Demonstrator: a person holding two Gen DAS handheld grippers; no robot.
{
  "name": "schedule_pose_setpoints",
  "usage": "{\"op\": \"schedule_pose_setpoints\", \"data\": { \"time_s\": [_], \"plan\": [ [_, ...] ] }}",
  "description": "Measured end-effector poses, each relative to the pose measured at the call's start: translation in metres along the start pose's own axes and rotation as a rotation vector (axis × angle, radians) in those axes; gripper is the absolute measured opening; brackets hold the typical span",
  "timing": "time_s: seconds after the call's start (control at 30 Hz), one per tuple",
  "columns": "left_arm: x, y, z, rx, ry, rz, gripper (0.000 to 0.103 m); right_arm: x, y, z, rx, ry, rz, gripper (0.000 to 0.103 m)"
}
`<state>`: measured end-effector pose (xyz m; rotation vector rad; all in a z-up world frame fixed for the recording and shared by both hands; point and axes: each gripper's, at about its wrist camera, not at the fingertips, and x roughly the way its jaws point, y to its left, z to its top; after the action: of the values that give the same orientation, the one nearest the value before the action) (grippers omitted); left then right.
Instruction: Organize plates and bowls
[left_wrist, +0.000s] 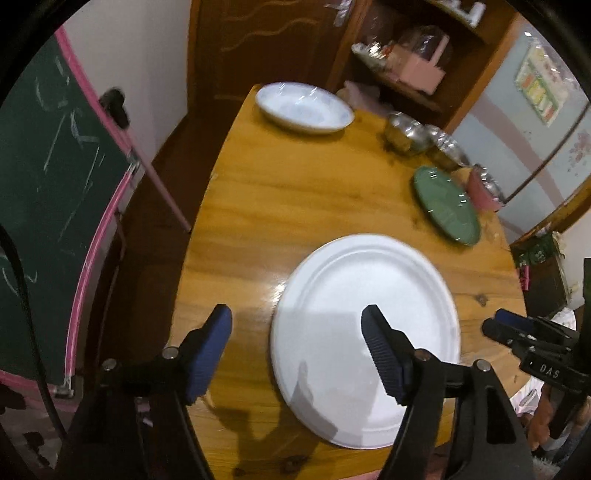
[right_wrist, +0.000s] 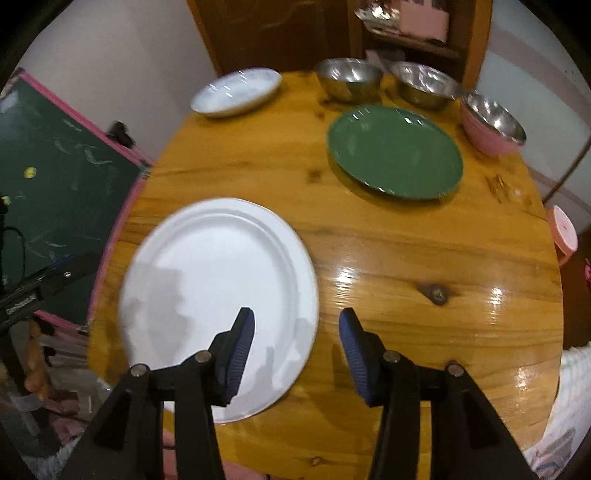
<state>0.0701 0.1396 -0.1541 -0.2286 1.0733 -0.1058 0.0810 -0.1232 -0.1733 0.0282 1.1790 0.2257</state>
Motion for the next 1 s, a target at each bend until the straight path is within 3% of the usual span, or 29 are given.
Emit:
{"op": "schedule_pose_setpoints", "data": {
  "time_s": [0.17, 0.33, 0.5, 0.77, 0.9, 1.0],
  "plan": [
    [-0.022, -0.031, 0.003, 0.078, -0.081, -0.005, 0.072, -0.009, 0.012, 0.002, -0.03, -0.026, 0.001, 0.048],
    [-0.049, -0.052, 0.004, 0.112, -0.173, -0.022, 0.082, -0.018, 0.022, 0.002, -0.061, -0.067, -0.005, 0.048],
    [-0.075, -0.071, 0.016, 0.152, -0.215, -0.033, 0.083, -0.036, 0.027, 0.008, -0.082, -0.11, -0.016, 0.048],
    [-0.12, -0.089, 0.069, 0.194, -0.255, -0.031, 0.092, -0.092, 0.029, 0.045, -0.102, -0.209, 0.014, 0.048],
    [-0.137, -0.085, 0.099, 0.172, -0.294, -0.015, 0.102, -0.113, 0.022, 0.072, -0.086, -0.227, 0.035, 0.048],
    [-0.145, -0.081, 0.118, 0.167, -0.307, -0.001, 0.102, -0.124, 0.015, 0.091, -0.069, -0.234, 0.031, 0.048]
  ]
}}
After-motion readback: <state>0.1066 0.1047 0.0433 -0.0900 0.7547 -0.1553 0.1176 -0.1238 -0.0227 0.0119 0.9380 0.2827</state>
